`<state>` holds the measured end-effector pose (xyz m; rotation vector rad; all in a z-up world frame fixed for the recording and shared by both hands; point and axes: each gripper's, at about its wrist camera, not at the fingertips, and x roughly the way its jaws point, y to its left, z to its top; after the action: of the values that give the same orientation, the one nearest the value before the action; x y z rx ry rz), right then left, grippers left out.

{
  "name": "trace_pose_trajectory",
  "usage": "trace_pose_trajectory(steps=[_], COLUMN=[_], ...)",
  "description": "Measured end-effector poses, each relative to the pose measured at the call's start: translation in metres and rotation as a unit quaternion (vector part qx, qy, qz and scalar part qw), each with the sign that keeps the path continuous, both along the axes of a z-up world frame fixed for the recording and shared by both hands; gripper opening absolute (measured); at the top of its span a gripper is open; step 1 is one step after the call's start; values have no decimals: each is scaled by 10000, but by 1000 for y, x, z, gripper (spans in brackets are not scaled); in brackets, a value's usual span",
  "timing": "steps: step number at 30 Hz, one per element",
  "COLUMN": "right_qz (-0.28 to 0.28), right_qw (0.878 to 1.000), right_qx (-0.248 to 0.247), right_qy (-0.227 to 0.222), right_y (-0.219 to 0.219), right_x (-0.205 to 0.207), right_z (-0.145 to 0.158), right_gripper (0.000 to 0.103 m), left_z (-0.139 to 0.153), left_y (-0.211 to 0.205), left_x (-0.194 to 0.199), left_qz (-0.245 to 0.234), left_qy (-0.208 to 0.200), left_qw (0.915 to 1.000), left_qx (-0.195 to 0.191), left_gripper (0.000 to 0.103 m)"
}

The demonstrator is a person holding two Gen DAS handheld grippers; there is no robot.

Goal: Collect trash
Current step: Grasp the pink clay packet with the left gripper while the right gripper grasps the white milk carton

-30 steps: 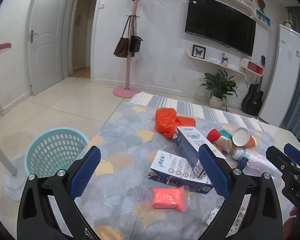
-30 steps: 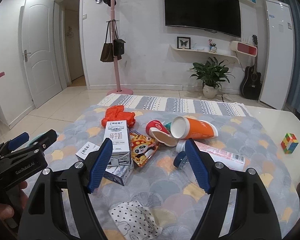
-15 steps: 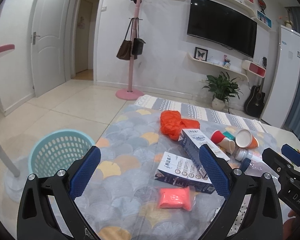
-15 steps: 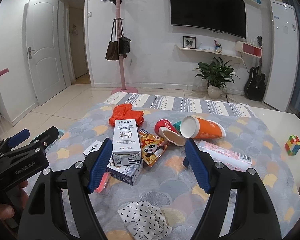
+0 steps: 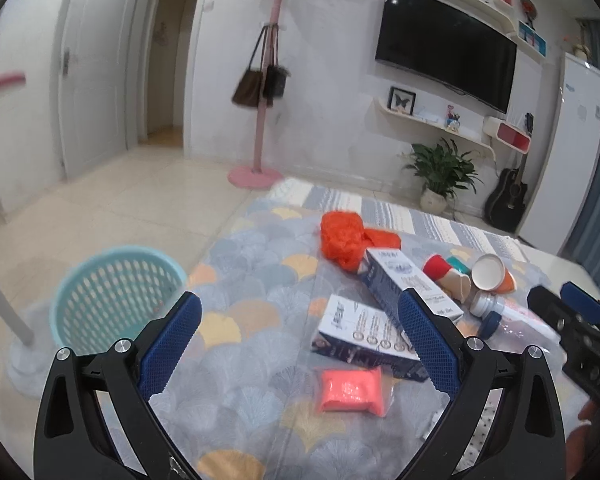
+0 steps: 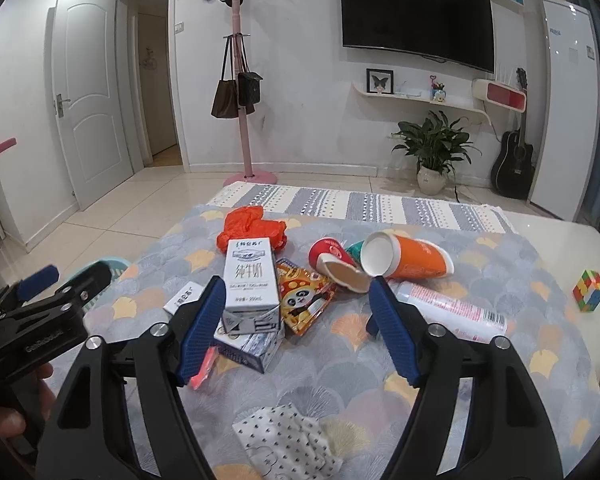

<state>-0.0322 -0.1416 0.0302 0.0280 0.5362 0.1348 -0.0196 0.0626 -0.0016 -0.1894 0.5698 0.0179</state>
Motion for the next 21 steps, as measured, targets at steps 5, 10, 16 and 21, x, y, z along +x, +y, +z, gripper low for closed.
trace_pose_trajectory(steps=[5,10,16,21], right_qz=[271,677,848,864], right_qw=[9986,9908,9858,9824], right_qx=[353,801,766,532], right_qy=[299,857,1230,1570], right_y=[-2,7,27,40], right_x=[30,74,110,130], right_z=[-5,-22,-36,-50], right_gripper=[56,56,56,56], left_z=[-37,-71,-95,-96], left_y=[14,-7,-30,-39], left_x=[26,44,53,50], left_qz=[-793,-917,-878,-854], left_qy=[983,1597,2067,2124], left_qw=[9851,9760,9725,9734], left_qx=[-1165,-1162,-621,-53], left_gripper=[96,95,91,87])
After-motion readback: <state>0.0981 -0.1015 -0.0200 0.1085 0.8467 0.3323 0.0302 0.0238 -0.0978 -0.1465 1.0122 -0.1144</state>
